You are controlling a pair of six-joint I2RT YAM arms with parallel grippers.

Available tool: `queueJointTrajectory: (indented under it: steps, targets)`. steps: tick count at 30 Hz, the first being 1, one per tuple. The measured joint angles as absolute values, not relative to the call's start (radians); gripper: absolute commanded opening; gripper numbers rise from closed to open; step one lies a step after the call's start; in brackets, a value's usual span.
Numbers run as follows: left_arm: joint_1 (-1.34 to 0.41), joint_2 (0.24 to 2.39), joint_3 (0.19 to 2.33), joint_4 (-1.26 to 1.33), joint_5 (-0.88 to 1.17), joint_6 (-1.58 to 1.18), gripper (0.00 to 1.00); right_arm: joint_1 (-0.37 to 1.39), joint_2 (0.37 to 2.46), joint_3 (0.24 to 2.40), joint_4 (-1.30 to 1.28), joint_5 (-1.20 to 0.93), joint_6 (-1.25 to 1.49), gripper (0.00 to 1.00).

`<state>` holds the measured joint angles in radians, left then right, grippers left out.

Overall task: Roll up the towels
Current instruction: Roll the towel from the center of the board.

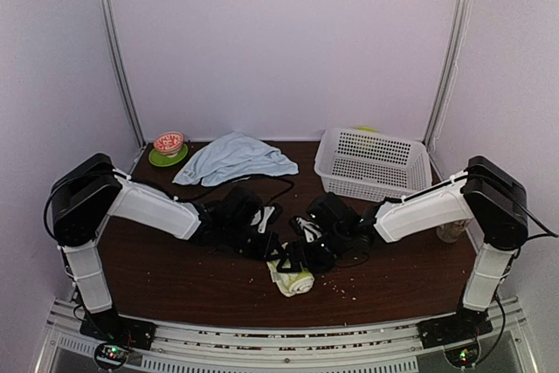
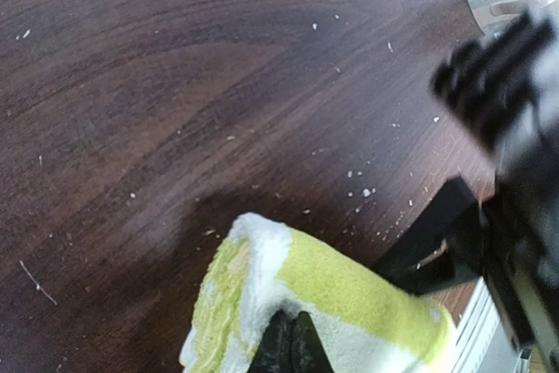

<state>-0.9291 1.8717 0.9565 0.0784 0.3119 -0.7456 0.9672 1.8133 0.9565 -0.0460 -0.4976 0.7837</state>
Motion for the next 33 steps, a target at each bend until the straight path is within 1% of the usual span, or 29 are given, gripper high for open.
queueJointTrajectory:
  steps: [3, 6, 9, 12, 15, 19, 22, 28, 33]
  targets:
    - [-0.928, 1.864, 0.936, 0.099, 0.312, -0.753, 0.00, 0.997, 1.835, 0.992, -0.073, -0.483, 0.780, 0.61]
    - [-0.928, 1.858, 0.920, 0.117, 0.312, -0.759, 0.00, 1.022, 1.847, 1.014, -0.101, -0.446, 0.774, 0.48]
    - [-0.928, 1.856, 0.912, 0.128, 0.312, -0.763, 0.00, 1.039, 1.856, 1.028, -0.129, -0.399, 0.780, 0.41]
    - [-0.928, 1.850, 0.908, 0.128, 0.308, -0.765, 0.00, 1.054, 1.857, 1.033, -0.142, -0.353, 0.794, 0.31]
    - [-0.928, 1.838, 0.906, 0.110, 0.299, -0.765, 0.00, 1.064, 1.857, 1.033, -0.149, -0.311, 0.809, 0.18]
    - [-0.928, 1.809, 0.905, 0.067, 0.282, -0.765, 0.00, 1.074, 1.857, 1.060, -0.191, -0.264, 0.799, 0.07]
    - [-0.928, 1.783, 0.906, 0.015, 0.270, -0.762, 0.00, 1.087, 1.862, 1.092, -0.257, -0.212, 0.764, 0.05]
    - [-0.916, 1.740, 0.907, -0.108, 0.238, -0.757, 0.00, 1.093, 1.849, 1.133, -0.420, -0.053, 0.656, 0.05]
    - [-0.910, 1.739, 0.920, -0.153, 0.231, -0.758, 0.00, 1.093, 1.835, 1.143, -0.526, 0.077, 0.602, 0.05]
